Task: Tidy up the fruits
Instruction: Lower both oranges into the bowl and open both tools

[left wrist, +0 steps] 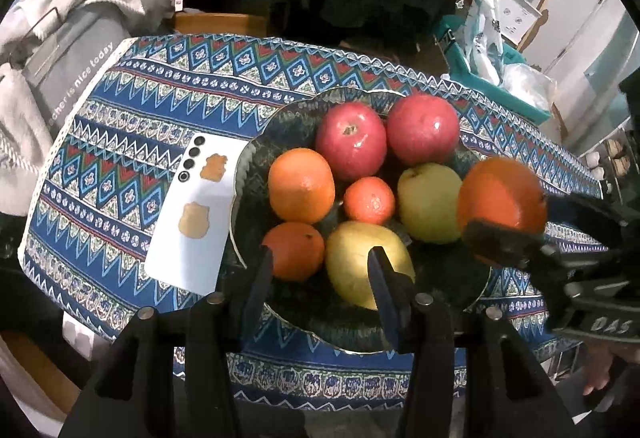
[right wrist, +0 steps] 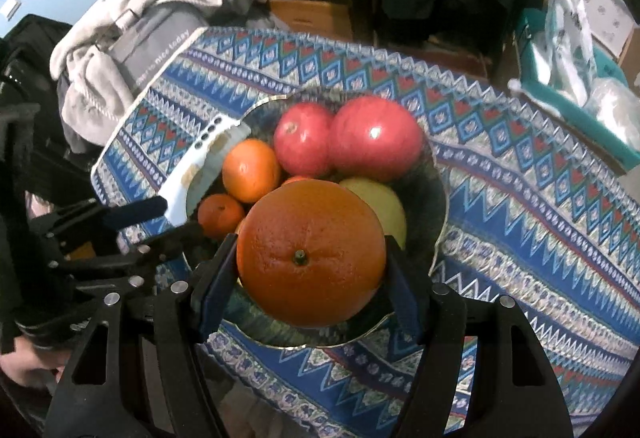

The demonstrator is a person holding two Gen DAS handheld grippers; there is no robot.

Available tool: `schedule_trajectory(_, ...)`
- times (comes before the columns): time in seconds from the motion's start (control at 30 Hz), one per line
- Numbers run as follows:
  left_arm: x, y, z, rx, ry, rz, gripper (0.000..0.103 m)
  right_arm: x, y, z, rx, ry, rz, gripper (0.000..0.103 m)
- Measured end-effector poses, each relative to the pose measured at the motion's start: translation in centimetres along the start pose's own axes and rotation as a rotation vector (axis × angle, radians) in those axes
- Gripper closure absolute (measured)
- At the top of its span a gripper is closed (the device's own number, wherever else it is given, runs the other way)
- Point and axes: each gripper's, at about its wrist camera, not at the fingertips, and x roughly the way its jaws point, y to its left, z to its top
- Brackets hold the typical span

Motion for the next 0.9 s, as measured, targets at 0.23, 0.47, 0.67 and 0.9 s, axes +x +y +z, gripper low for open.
schedule_trajectory(0.23,-0.9,0.4,-0.2,-0.006,-0.013,0.016,0.046,1.9,0.0,-0.9,-0.001,0.060,0.006,0.033)
schedule_trajectory(0.47,-0.8,0.4,-0.6,0.006,-0.002,0.039,0.037,3.0,-0.1,-1.3,0.006,0.089,0.008,0.032)
schedule_trajectory(0.67,-1.0,0.6,-0.6,-0.007,-0.002,0.041,0.036,0.9,-0.1,-0.5,0.004,0.033,0.005,0.032)
schedule_trajectory(0.9,-2.9,-0.2,-0.2,0.002,-0.047,0.018,0.031,-3.2,-0.5,0.3,-0.007,-0.056,-0.041,0.032)
